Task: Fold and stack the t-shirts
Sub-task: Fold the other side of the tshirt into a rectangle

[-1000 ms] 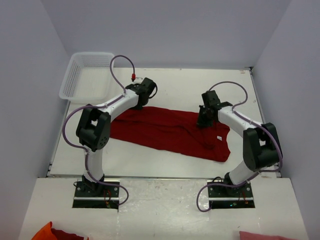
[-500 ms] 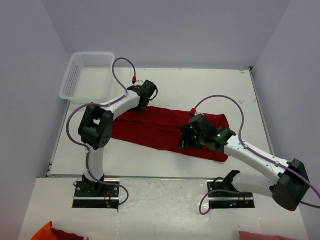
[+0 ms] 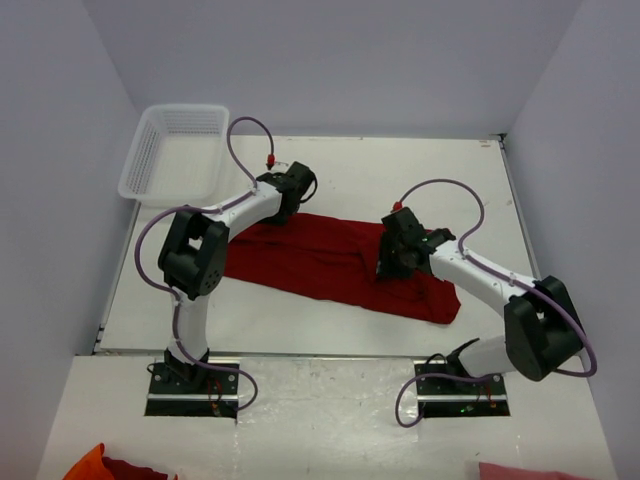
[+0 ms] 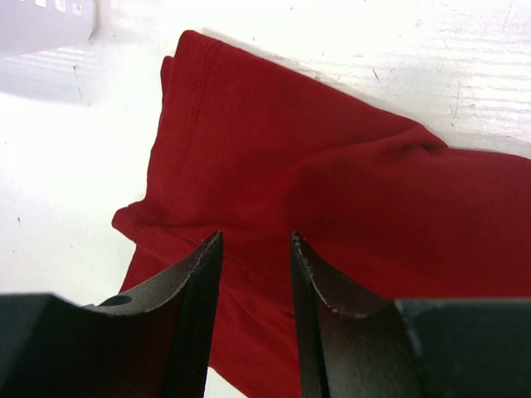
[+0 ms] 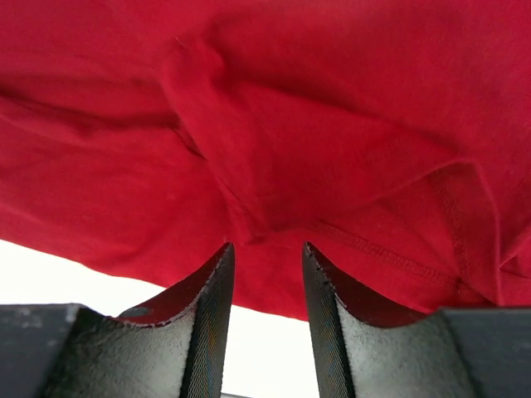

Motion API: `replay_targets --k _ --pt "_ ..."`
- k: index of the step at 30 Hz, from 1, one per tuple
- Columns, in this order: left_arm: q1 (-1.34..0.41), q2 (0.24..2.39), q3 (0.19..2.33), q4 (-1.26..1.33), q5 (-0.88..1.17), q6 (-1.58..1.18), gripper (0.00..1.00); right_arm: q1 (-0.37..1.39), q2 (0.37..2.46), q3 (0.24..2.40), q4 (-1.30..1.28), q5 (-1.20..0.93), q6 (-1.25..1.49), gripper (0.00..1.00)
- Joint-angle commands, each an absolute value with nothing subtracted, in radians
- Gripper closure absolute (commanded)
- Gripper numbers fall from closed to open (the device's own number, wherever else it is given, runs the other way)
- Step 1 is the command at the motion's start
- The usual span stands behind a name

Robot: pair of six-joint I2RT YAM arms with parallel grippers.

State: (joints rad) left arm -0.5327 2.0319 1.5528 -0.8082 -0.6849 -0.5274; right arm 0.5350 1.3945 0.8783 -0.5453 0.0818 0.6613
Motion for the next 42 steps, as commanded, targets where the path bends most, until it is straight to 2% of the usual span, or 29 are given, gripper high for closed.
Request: replay_targets --k 1,8,16,36,42 --pt "-0.537 2.009 1.559 -0.798 -0.706 -0.518 0.6 0.543 1.394 0.845 -0.469 0.043 0.67 0.61" --pt "-0.537 2.023 1.563 -0.784 -0.683 -0.52 0.6 0.554 1.37 0.761 -0.416 0.04 0.687 0.59" --pt "-0.537 2.019 1.563 -0.784 -0.683 -0.515 0.61 0.557 1.465 0.824 -0.385 0.023 0.67 0.6" --pt "-0.538 2.017 1.557 -0.778 -0.673 -0.512 0.61 0.558 1.531 0.9 -0.4 0.044 0.63 0.6" --pt "-0.538 2.008 1.555 -0.778 -0.683 -0.508 0.61 0.56 1.597 0.902 -0.371 0.041 0.63 0.72"
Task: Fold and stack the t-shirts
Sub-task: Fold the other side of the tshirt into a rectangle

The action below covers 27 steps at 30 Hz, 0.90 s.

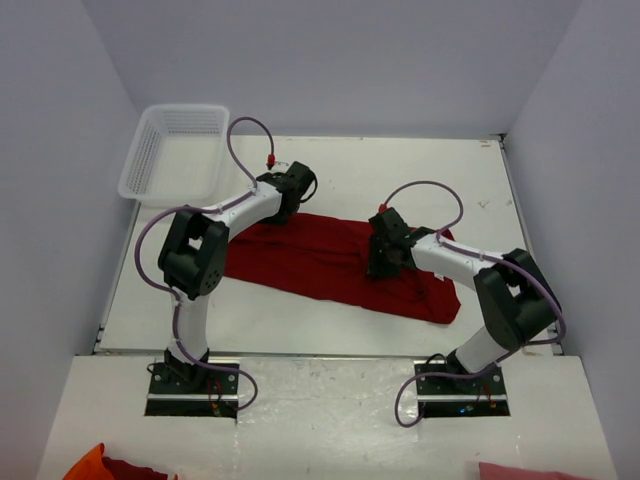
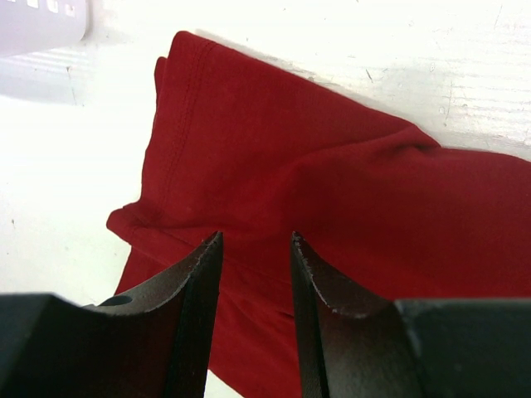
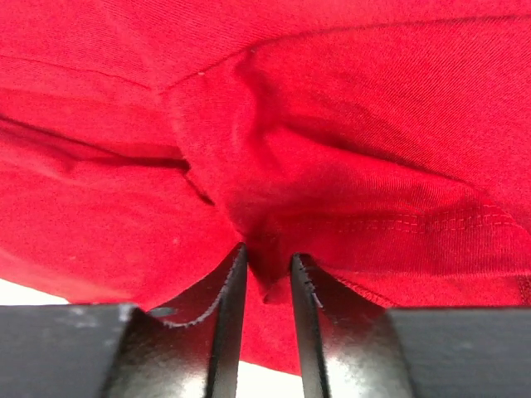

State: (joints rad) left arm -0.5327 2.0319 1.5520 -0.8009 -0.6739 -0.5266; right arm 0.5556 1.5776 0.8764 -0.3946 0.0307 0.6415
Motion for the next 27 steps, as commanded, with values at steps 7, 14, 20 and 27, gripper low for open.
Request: replay_targets --k 7,14,20,27 --pt "-0.537 2.011 1.559 -0.778 -0.678 -0.508 0.6 0.568 1.592 0.896 -0.365 0.049 0.629 0.94" --pt "-0.538 2.023 1.552 -0.775 -0.675 -0.515 0.61 0.653 1.539 0.937 -0.413 0.068 0.601 0.98" --pt "-0.538 2.028 1.537 -0.772 -0.673 -0.522 0.61 0.816 1.525 0.968 -0.425 0.023 0.649 0.94" --pt "-0.549 2.033 1.528 -0.772 -0.663 -0.512 0.61 0.922 1.485 0.905 -0.463 0.165 0.735 0.39"
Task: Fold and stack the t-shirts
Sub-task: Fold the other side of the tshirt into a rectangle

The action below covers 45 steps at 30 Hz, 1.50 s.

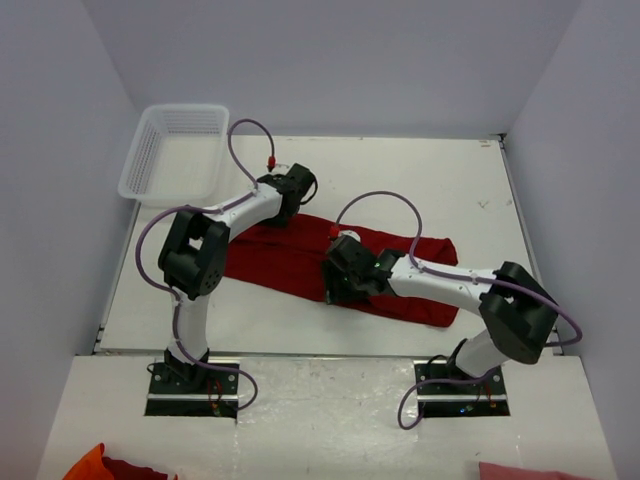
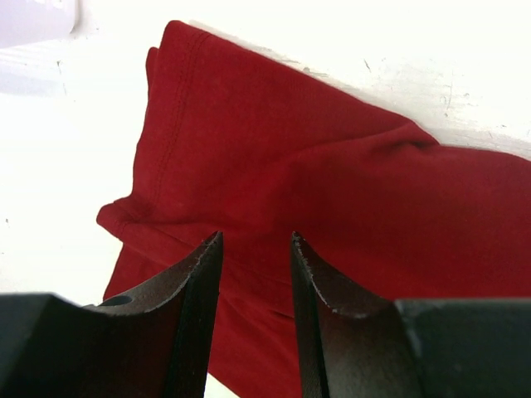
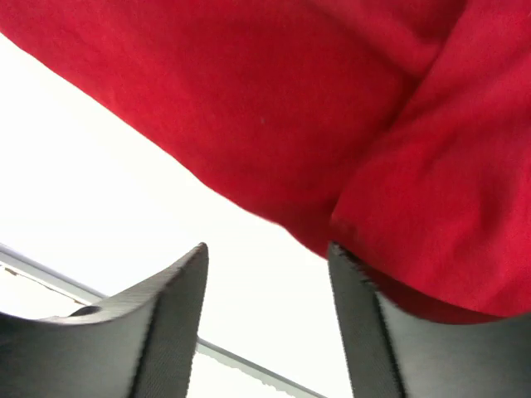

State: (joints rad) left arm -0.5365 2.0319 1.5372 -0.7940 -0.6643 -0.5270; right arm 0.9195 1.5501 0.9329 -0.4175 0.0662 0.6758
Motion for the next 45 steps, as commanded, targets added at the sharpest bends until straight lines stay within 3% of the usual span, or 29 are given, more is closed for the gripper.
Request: replay_targets --k 1,10,12,19,25,45 --pt "-0.552 2.033 1.528 -0.772 -0.666 -0.512 0.61 0.922 1.474 0.896 -0.474 0.184 0.738 0.34" --pt "-0.63 2.01 1.566 -0.77 -0.67 -0.48 0.61 0.855 1.344 0.972 -0.728 0.38 0.802 0.25" --pt "-0.675 1.99 1.566 -0.752 -0.606 -0.463 0.62 0.665 1.315 0.963 -0.703 0.343 0.752 0.26" --pt "-0.678 2.016 1.58 -0.727 -0.572 -0.453 0.65 0.314 1.357 0.968 -0.621 0.267 0.628 0.31" --pt "-0.62 2.04 1.652 -0.739 -0.482 -0.471 0.65 0.092 1.429 0.976 -0.571 0.131 0.542 0.44" --pt "-0.477 2.074 1.654 -0.729 -0.419 -0.488 0.65 0.009 1.631 1.048 -0.506 0.046 0.519 0.58"
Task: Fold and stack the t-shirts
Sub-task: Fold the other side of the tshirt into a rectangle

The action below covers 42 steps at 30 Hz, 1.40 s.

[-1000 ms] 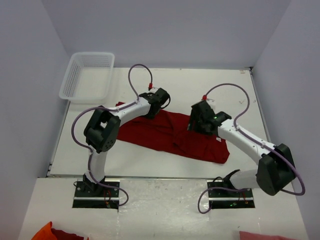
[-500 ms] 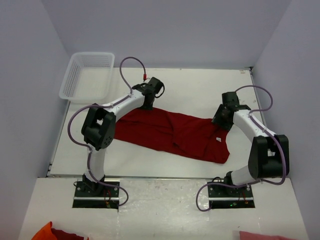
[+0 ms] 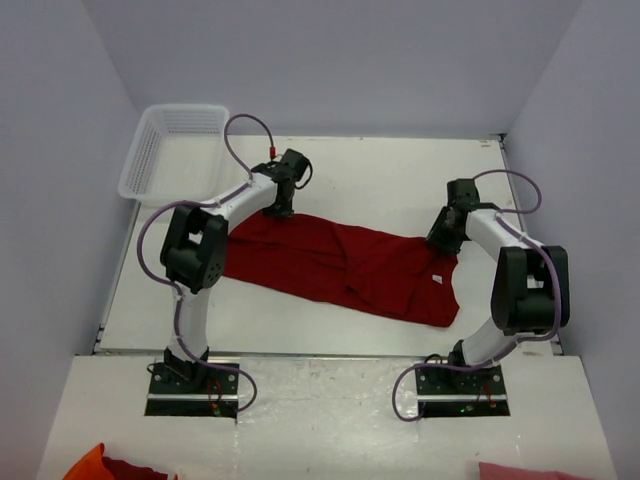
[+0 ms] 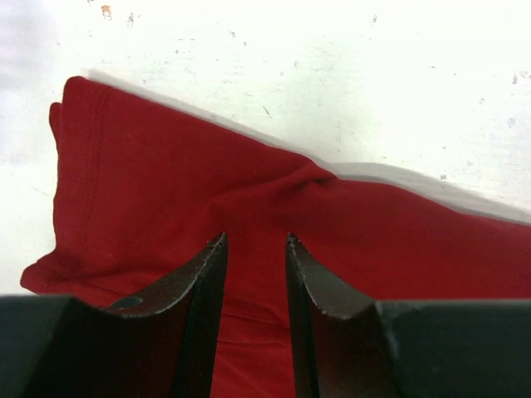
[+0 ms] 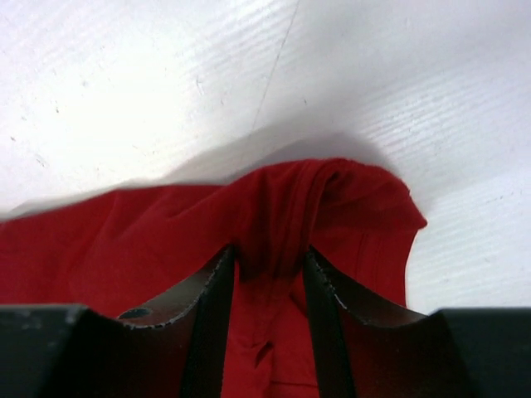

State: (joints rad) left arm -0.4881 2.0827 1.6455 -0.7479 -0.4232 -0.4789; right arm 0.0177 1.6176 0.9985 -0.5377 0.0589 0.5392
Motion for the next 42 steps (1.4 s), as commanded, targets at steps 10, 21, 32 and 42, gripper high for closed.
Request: replay_targets --k 10,21,32,42 --pt "-0.459 2.103 1.649 -0.736 -0.498 -0.518 0.64 0.005 1.631 1.069 -0.514 0.083 0.526 1.0" --pt "-0.393 2.138 1.681 -0.747 -0.586 -0.519 0.64 -0.06 1.655 1.091 -0.529 0.11 0.532 1.0" --pt "-0.373 2.112 1.617 -0.739 -0.607 -0.525 0.64 -0.08 1.735 1.172 -0.569 0.159 0.54 1.0" --pt "-0.333 2.146 1.585 -0.724 -0.574 -0.545 0.64 -0.132 1.798 1.253 -0.607 0.18 0.532 1.0"
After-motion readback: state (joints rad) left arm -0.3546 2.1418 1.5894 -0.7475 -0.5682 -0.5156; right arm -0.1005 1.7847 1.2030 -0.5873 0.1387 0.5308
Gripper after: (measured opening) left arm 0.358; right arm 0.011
